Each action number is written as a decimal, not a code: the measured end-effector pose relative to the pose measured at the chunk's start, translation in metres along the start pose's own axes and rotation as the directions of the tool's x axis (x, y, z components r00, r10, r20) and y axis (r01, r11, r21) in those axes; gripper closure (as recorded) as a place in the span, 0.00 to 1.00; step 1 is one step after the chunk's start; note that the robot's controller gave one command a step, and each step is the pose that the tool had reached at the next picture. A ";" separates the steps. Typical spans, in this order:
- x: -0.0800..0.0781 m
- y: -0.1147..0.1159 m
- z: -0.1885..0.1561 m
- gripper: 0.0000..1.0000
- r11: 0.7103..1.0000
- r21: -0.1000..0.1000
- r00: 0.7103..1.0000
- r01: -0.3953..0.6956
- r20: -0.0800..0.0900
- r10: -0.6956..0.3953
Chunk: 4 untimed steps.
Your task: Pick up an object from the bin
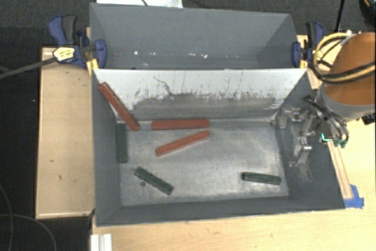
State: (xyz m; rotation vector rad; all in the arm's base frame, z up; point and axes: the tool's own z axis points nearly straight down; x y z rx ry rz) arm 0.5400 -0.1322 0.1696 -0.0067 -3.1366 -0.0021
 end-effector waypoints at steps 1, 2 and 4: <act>0.031 0.057 0.081 0.00 0.989 -0.002 0.989 0.145 -0.001 -0.145; 0.049 0.054 0.100 0.00 1.000 0.000 1.000 0.007 0.004 -0.007; 0.029 0.044 -0.042 1.00 1.000 0.002 1.000 -0.024 0.017 0.024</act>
Offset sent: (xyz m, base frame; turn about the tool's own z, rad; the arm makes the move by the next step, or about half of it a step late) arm -0.0294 0.0539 -0.0778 -0.1464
